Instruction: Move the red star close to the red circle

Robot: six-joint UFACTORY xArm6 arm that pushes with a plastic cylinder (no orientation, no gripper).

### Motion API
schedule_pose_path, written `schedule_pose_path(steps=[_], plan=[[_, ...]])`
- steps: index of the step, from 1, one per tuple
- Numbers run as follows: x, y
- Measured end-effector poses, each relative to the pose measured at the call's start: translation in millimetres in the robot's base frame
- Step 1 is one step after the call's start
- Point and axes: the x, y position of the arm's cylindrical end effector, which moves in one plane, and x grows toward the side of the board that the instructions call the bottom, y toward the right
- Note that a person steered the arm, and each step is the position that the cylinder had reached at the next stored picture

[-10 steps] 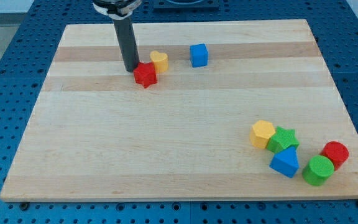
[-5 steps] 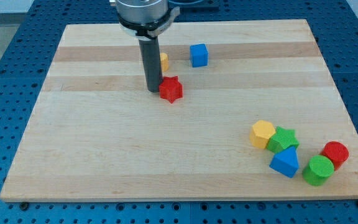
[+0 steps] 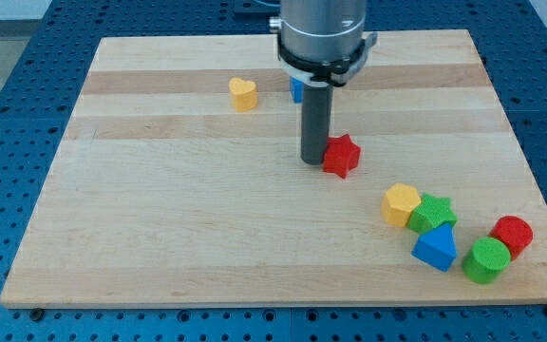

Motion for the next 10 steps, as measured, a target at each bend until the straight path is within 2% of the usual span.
schedule_pose_path(steps=[7,10], plan=[[2.0,126.9],[-7.4,164.0]])
